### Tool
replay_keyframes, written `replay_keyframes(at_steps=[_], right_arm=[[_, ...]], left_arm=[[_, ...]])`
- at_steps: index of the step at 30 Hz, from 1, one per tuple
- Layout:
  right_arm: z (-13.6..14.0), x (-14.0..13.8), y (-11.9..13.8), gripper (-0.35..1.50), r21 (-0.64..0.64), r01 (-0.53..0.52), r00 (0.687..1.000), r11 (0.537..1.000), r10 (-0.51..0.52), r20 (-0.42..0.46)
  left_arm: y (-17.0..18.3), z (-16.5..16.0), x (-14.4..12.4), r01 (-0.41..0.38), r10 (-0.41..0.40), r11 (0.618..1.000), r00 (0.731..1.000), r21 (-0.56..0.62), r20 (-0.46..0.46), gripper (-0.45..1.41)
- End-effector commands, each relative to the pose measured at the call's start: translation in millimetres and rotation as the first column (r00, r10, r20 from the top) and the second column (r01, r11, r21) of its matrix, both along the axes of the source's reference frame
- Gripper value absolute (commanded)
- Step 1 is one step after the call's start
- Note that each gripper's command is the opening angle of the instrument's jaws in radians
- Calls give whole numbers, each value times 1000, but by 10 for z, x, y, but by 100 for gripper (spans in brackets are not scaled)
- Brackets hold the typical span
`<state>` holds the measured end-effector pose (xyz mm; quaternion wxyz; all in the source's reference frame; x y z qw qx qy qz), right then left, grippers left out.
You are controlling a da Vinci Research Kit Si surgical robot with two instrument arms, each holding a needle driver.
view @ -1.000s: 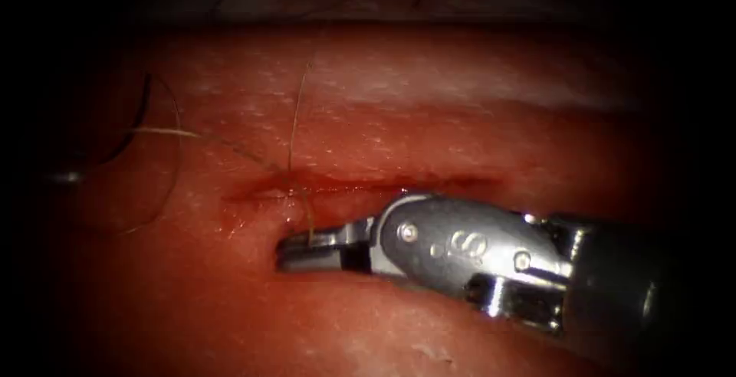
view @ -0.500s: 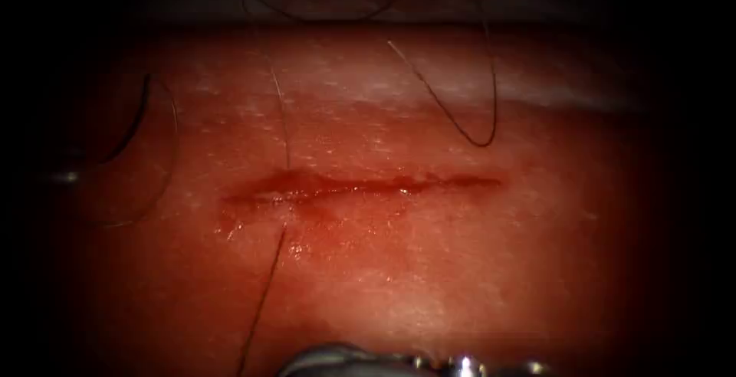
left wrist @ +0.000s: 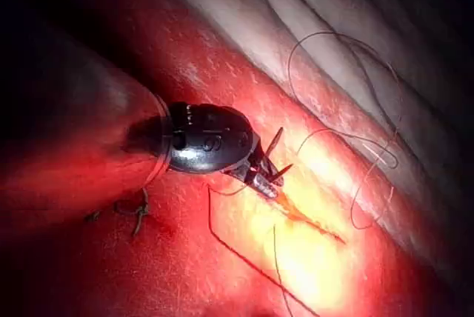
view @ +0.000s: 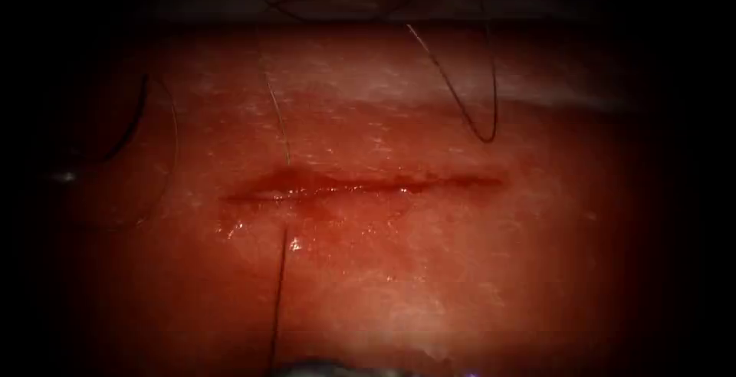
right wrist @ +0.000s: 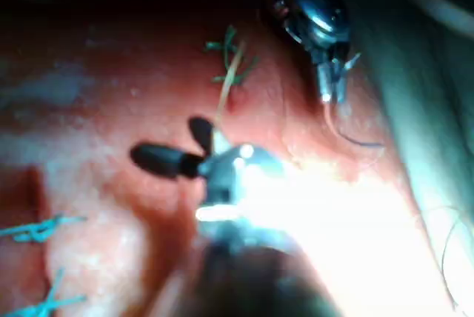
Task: Wound Closure
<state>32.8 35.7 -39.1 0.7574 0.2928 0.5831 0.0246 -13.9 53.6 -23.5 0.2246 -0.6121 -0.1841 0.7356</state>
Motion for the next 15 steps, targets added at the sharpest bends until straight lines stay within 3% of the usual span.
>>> replay_keyframes(at_steps=[1, 9, 12, 15], right_arm=[[11, -10, 14, 126, -11, -31, 999, 999, 32, 12], [43, -57, 51, 128, -40, -195, 980, 980, 196, 32], [67, -58, 48, 130, -68, -239, 968, 969, 243, 57], [88, -58, 37, 128, -61, -194, 980, 979, 196, 34]], left_arm=[[0, 8, -5, 0, 0, 1000, 1000, -1, 1, -35], [0, 8, -5, 0, 0, 1000, 1000, -1, 1, -35], [0, 8, -5, 0, 0, 1000, 1000, -1, 1, -35], [0, 8, -5, -2, 2, 1000, 1000, -1, 2, -35]])
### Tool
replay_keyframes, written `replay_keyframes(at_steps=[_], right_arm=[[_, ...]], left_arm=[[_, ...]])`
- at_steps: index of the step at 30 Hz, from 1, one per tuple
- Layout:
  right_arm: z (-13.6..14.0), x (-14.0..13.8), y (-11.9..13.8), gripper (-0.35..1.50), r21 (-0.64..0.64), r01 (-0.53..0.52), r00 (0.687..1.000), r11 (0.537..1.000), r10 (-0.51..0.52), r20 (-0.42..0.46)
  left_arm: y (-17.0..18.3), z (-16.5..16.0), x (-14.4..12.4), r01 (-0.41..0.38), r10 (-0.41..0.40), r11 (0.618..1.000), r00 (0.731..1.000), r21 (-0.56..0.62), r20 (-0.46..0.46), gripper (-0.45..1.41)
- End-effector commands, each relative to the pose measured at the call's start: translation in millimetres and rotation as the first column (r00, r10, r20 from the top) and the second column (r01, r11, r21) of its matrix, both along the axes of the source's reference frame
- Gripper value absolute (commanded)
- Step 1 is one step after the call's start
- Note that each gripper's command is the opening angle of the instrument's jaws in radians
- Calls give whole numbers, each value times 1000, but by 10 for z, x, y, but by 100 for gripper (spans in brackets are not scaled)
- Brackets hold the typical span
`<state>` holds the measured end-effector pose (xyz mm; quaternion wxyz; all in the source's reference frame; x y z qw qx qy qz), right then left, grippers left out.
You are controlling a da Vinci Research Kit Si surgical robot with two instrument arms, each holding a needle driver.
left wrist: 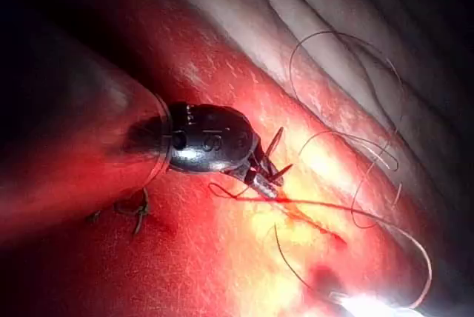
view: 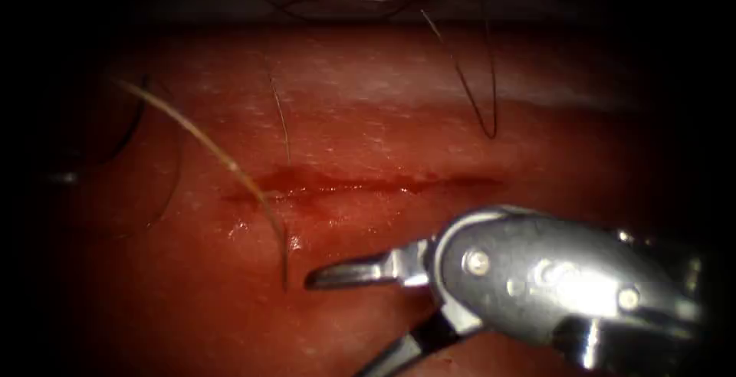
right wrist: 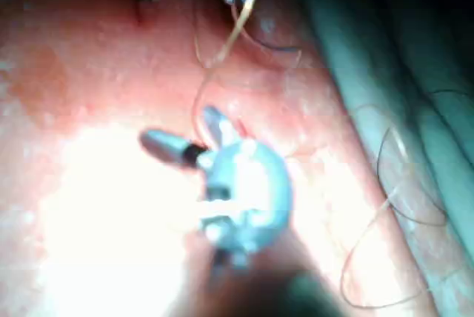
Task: Wound Closure
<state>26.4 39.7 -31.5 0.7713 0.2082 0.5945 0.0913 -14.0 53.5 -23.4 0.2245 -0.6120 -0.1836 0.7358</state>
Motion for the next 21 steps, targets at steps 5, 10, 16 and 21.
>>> replay_keyframes(at_steps=[5, 10, 16, 21], right_arm=[[35, -5, -12, 125, -17, 41, 999, 999, -41, -17], [49, 2, 2, 116, -37, -24, 999, 999, 25, 21], [82, 25, 4, 116, -86, -151, 983, 985, 159, 91], [111, 38, 6, 116, -109, -181, 975, 977, 193, 110]], left_arm=[[1, 8, -4, -3, 3, 1000, 1000, 0, 3, -35], [1, 8, -5, -3, 3, 1000, 1000, 0, 3, -35], [1, 8, -6, -2, 2, 1000, 1000, -1, 2, -35], [-1, 12, -7, -2, 2, 1000, 1000, 2, 2, -35]])
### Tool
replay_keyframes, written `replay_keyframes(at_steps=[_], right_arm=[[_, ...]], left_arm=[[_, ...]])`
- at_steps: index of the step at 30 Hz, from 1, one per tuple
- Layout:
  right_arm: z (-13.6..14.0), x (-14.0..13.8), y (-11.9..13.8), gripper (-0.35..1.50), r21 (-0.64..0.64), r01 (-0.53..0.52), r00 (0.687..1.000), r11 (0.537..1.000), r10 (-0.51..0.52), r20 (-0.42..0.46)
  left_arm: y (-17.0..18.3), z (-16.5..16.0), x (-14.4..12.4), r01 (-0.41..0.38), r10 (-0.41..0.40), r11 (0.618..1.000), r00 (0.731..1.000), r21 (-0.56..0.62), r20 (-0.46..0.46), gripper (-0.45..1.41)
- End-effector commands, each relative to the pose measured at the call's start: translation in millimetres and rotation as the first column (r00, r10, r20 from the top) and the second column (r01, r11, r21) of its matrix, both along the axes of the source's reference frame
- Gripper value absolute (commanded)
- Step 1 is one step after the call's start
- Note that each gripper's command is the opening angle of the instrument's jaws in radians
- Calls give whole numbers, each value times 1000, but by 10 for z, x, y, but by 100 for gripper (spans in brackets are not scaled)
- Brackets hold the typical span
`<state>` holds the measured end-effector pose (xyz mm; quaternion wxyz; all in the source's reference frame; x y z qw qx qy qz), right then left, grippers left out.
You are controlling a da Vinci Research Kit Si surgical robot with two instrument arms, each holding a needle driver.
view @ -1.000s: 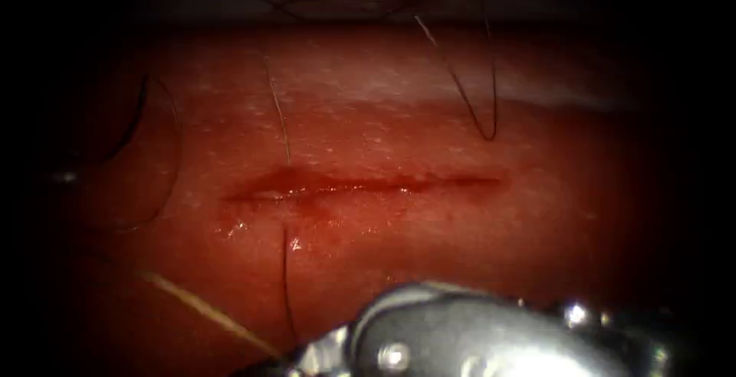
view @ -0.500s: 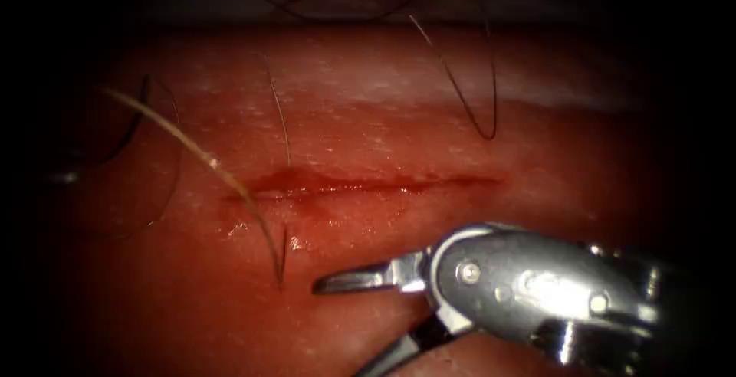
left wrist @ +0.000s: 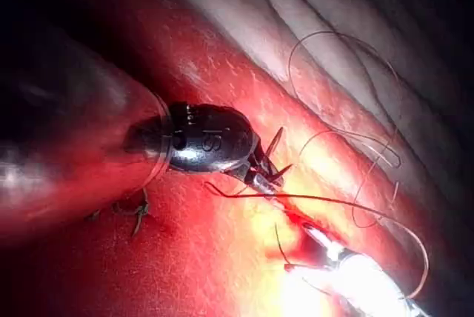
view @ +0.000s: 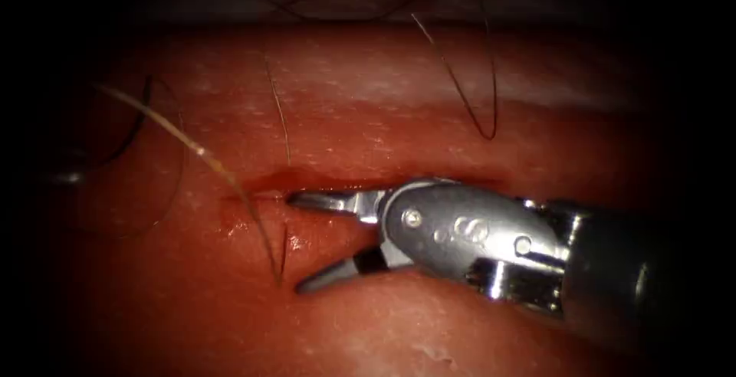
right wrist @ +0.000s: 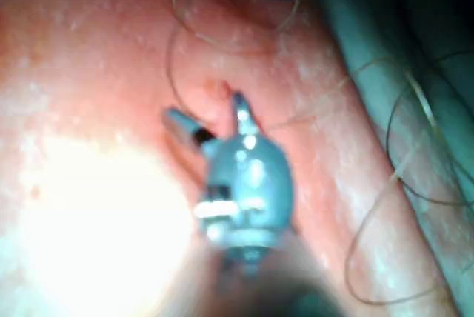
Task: Wound Closure
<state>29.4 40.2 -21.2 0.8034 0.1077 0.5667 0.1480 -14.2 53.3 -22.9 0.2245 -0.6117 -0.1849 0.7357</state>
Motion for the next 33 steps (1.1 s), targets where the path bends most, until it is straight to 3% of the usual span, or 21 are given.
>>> replay_keyframes(at_steps=[1, 9, 11, 12, 17, 21, 25, 31, 32, 33], right_arm=[[14, 9, 0, 116, -6, 4, 1000, 1000, -5, -7], [22, 21, -15, 94, 8, 88, 996, 996, -87, -22], [20, 23, -16, 34, 15, 116, 993, 993, -115, -38], [19, 23, -16, -33, 16, 140, 989, 990, -139, -44], [7, 17, -16, -35, 27, 193, 981, 981, -193, 1], [-16, 19, -28, -35, 63, 279, 960, 958, -279, -18], [-58, 28, -47, -35, 81, 403, 914, 912, -397, -81], [-104, 46, -67, -35, 84, 497, 866, 864, -487, -113], [-125, 54, -79, -35, 84, 546, 836, 834, -536, -116], [-125, 54, -79, -35, 84, 546, 836, 834, -536, -116]], left_arm=[[0, 7, -5, -1, 1, 1000, 1000, 0, 2, -35], [1, 7, -4, -1, 1, 1000, 1000, 0, 2, -35], [1, 7, -4, -1, 1, 1000, 1000, 0, 2, -35], [1, 7, -4, -1, 1, 1000, 1000, 0, 2, -35], [1, 8, -4, -2, 2, 1000, 1000, 0, 2, -35], [1, 7, -4, -2, 2, 1000, 1000, 0, 2, -35], [1, 8, -3, -2, 2, 1000, 1000, 0, 3, -35], [1, 8, -3, -3, 3, 1000, 1000, 0, 3, -35], [1, 8, -2, -3, 3, 1000, 1000, 0, 3, -35], [1, 8, -2, -3, 3, 1000, 1000, 0, 3, -35]])
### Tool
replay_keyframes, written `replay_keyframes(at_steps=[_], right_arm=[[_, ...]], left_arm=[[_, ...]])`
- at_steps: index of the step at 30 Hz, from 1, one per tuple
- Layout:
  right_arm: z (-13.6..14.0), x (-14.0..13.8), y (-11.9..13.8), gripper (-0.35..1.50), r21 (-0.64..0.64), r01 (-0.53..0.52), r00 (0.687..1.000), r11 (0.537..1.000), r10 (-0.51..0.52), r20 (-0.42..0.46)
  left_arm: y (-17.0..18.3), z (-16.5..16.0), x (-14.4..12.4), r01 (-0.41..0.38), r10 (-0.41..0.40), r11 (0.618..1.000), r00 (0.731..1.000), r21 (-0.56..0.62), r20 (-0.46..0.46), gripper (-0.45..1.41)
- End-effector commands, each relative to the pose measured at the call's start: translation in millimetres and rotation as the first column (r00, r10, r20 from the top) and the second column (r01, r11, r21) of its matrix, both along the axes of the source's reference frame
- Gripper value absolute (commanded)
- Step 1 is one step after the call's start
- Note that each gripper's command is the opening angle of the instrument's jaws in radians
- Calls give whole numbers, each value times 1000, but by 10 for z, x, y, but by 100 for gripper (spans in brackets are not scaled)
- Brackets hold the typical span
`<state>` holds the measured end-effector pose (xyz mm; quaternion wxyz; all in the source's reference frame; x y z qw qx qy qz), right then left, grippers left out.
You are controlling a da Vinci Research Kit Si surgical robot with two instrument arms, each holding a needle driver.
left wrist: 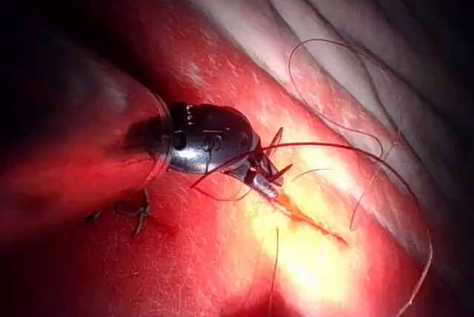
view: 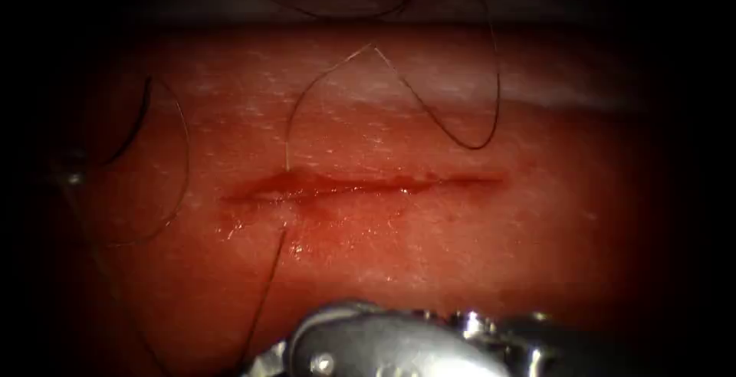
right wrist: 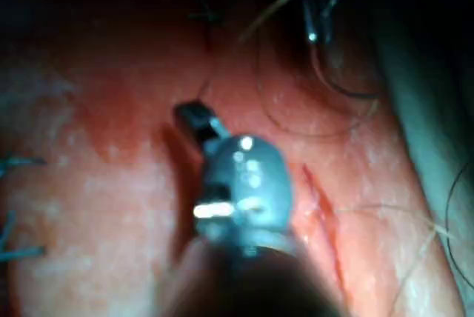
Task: Wound Closure
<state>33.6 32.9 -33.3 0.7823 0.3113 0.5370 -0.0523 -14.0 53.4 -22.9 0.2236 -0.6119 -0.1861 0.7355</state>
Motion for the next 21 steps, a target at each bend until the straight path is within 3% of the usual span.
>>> replay_keyframes(at_steps=[1, 6, 7, 8, 9, 10, 11, 12, 14, 15, 17, 21], right_arm=[[-10, 15, -10, -35, 8, 30, 999, 1000, -30, -10], [-54, 29, -44, -35, 69, 176, 983, 982, -172, -68], [-74, 36, -49, -35, 86, 214, 971, 973, -202, -130], [-81, 38, -47, -28, 85, 215, 969, 973, -201, -145], [-85, 38, -46, -8, 79, 204, 971, 976, -191, -143], [-93, 37, -37, 37, 62, 158, 980, 985, -149, -131], [-99, 31, -22, 99, 55, 90, 991, 994, -84, -104], [-102, 26, -13, 108, 43, 57, 994, 997, -52, -99], [-106, -2, 16, 108, 28, -46, 993, 999, 48, -106], [-104, -24, 34, 111, 8, -125, 986, 992, 125, -110], [-99, -45, 46, 118, -10, -199, 974, 980, 197, -110], [-65, -108, 71, 120, -26, -357, 931, 934, 354, -87]], left_arm=[[0, 7, -4, -1, 1, 1000, 1000, -1, 2, -35], [0, 7, -3, -2, 2, 1000, 1000, -1, 2, -35], [0, 7, -2, -3, 3, 1000, 1000, -1, 3, -35], [0, 7, -2, -3, 3, 1000, 1000, -1, 3, -35], [0, 7, -1, -3, 3, 1000, 1000, -1, 3, -35], [0, 7, -1, -4, 4, 1000, 1000, -1, 4, -35], [0, 7, 0, -4, 4, 1000, 1000, -1, 4, -35], [0, 7, 0, -4, 4, 1000, 1000, -1, 4, -35], [0, 8, -1, -4, 4, 1000, 1000, -1, 3, -35], [0, 8, -1, -3, 3, 1000, 1000, -2, 3, -35], [0, 8, -1, -3, 3, 1000, 1000, -2, 2, -35], [-1, 9, -2, -1, 1, 1000, 1000, 2, 2, -35]])
